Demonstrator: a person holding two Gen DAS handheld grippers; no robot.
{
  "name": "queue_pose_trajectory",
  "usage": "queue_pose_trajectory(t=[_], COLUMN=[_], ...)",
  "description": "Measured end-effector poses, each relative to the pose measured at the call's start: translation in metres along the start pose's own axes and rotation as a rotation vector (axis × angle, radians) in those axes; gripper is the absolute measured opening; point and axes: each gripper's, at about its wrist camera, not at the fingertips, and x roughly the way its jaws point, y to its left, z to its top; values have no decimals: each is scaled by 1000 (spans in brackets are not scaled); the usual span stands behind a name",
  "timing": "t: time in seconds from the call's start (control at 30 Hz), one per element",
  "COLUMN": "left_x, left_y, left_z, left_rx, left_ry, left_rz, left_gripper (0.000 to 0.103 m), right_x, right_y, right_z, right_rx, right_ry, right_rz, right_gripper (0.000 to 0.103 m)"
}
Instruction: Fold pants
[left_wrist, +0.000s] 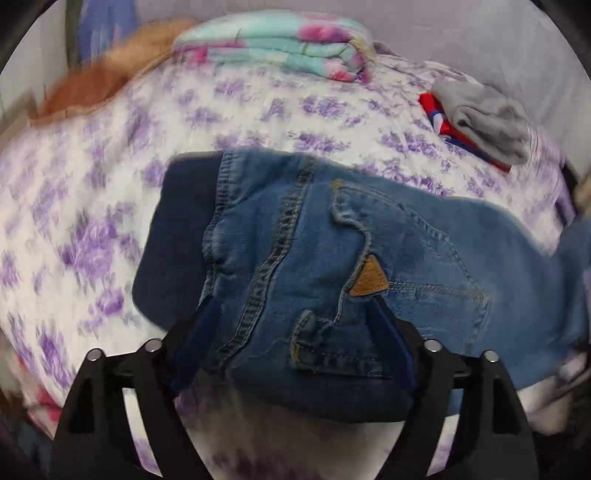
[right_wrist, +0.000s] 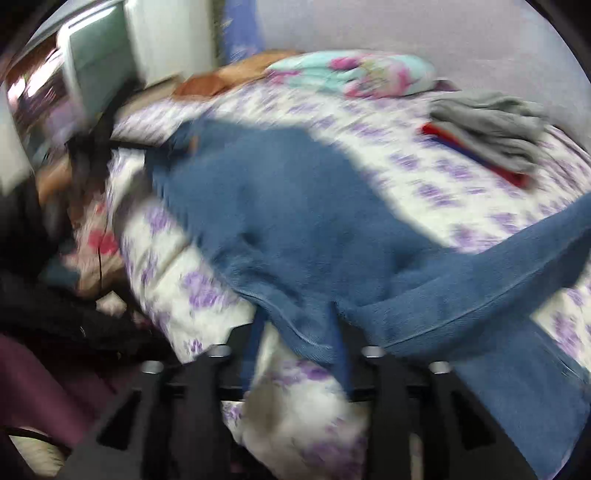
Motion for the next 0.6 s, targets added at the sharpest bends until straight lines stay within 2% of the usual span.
queue_pose_trajectory(t=[0.03, 0.07, 0.1, 0.17, 0.27, 0.37, 0.5, 0.6], left_x=[-6, -12, -24, -46, -70, -71, -57, -50], left_y=[-8, -10, -9, -13, -34, -54, -59, -55], left_z=[2, 3, 5, 8, 6, -2, -6, -4], left_rx=[46, 48, 33, 27, 91, 137, 128, 109], left_ry=[-14, -17, -41, -97, -152, -140, -117, -111], left_rz=[20, 5, -37, -74, -98, -135, -165, -167], left_gripper=[81, 81, 81, 81, 82, 82, 82, 82], right_x=[-16, -38, -58, -83, -81, -76, -89, -96], right_y=[-8, -20, -33, -54, -91, -123, -142, -162], right_z=[5, 12, 17, 26, 29, 4, -49, -76], right_rx=[39, 106, 180, 289, 460, 634, 825, 882], right_ry=[-47, -115, -178, -240, -136, -63, -89, -97], right_rz=[-57, -146, -237, -344, -474, -548, -612, -662], right_gripper=[79, 100, 100, 100, 100, 100, 100, 100])
